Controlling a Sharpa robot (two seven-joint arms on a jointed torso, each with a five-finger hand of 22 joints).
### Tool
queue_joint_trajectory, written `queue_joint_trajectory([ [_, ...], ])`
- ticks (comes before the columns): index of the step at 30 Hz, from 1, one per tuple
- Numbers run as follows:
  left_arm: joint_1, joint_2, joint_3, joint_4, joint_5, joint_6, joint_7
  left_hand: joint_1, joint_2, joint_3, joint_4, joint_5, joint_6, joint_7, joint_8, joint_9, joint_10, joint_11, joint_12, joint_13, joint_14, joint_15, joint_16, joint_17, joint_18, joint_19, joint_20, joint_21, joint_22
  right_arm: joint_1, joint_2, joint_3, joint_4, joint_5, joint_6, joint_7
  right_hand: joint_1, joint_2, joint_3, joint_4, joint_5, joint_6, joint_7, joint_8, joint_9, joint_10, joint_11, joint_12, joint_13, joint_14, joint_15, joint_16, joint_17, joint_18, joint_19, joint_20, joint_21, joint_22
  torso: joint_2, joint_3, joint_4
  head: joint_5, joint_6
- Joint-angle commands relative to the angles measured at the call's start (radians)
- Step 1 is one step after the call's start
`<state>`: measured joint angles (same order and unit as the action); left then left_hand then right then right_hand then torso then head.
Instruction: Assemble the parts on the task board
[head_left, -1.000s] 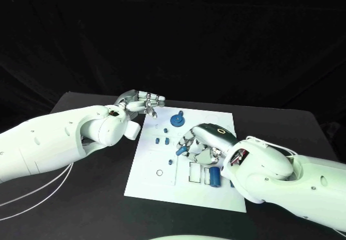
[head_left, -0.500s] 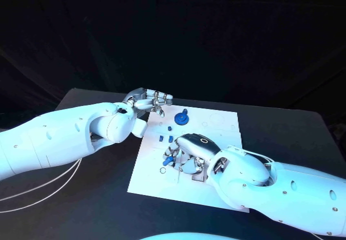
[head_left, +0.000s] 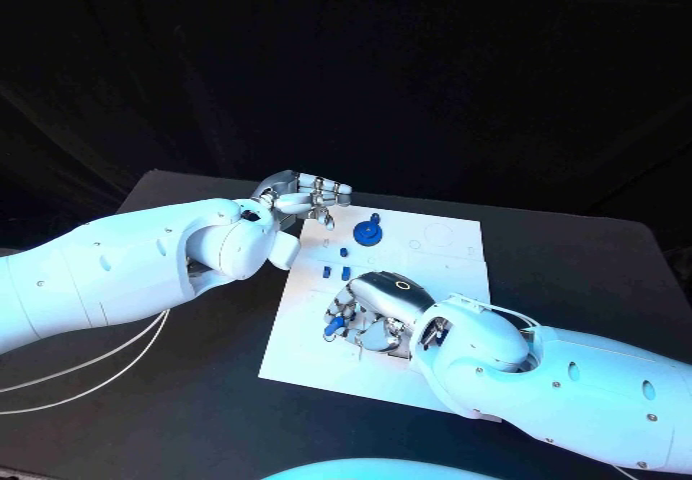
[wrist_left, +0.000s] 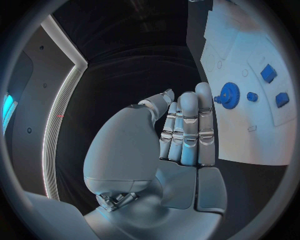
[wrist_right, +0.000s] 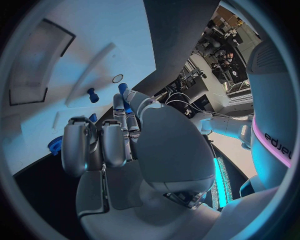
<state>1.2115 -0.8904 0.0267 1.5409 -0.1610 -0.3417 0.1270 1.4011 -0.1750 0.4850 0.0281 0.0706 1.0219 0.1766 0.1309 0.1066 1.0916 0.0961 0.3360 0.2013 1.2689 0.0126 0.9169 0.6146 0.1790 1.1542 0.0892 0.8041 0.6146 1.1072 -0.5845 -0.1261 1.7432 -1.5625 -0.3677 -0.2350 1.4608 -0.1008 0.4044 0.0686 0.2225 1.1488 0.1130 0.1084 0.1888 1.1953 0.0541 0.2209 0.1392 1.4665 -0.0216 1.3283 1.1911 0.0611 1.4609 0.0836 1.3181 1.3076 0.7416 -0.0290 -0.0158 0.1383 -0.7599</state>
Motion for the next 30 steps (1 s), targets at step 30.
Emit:
queue_joint_trajectory([
  [30,0.001,-0.002,0.001,0.009,0.005,0.017,0.005,0.001,0.010,-0.001,-0.005,0.004,-0.009,0.000,-0.006,-0.002,-0.010,0.000,-0.002,0.002,-0.007,-0.002,-0.005,-0.001,0.005,0.002,0.005,-0.006,-0.002,-0.006,0.042,-0.008,-0.050,-0.043,0.106,-0.026,-0.012,0.001,0.008,-0.003,0.004,0.003,0.012,0.004,0.022,-0.003,0.002,-0.009,0.001,0.034,0.000,0.000,-0.002,-0.007,0.000,-0.002,-0.009,0.171,-0.001,-0.0004,0.0002,-0.005,0.001],
])
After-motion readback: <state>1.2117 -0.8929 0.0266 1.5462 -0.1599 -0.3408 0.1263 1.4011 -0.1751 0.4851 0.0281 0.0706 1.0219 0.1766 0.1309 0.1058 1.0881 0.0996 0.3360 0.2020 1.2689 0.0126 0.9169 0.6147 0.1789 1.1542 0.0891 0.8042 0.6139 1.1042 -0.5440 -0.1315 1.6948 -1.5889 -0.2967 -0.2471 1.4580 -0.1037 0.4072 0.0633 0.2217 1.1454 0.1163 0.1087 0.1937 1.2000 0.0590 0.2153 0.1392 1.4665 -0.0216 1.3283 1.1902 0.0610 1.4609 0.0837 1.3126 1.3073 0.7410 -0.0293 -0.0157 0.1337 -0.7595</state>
